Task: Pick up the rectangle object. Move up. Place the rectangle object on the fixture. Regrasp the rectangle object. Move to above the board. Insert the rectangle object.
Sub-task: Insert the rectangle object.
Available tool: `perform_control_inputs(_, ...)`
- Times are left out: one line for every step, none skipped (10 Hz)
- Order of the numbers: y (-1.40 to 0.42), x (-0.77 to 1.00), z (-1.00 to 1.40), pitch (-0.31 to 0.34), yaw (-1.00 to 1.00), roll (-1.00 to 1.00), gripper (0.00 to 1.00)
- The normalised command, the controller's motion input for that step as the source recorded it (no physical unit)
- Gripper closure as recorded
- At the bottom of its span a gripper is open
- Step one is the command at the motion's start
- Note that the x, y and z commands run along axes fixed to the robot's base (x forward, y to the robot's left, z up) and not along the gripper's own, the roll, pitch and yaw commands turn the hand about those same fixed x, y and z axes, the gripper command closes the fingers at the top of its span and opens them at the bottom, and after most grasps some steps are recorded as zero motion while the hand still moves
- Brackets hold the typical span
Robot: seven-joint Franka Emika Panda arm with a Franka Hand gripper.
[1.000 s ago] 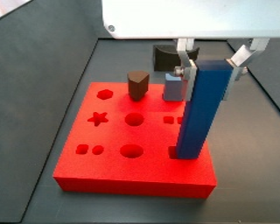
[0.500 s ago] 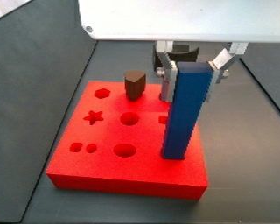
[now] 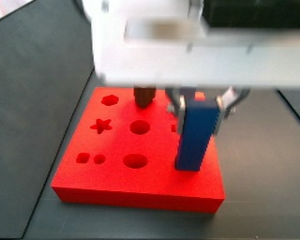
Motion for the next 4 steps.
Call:
perform_control_inputs(0.0, 0.03, -0.33, -0.091, -0.02, 0.1, 1.0)
perform_control_inputs(0.03, 0.03, -0.09, -0.063, -0.03, -0.02, 1.0)
perform_control_inputs(0.0, 0.0, 0.0, -0.01, 0.0, 0.0, 1.0)
perform_control_inputs(0.0, 0.0, 0.0, 0.0, 0.0, 0.0, 1.0)
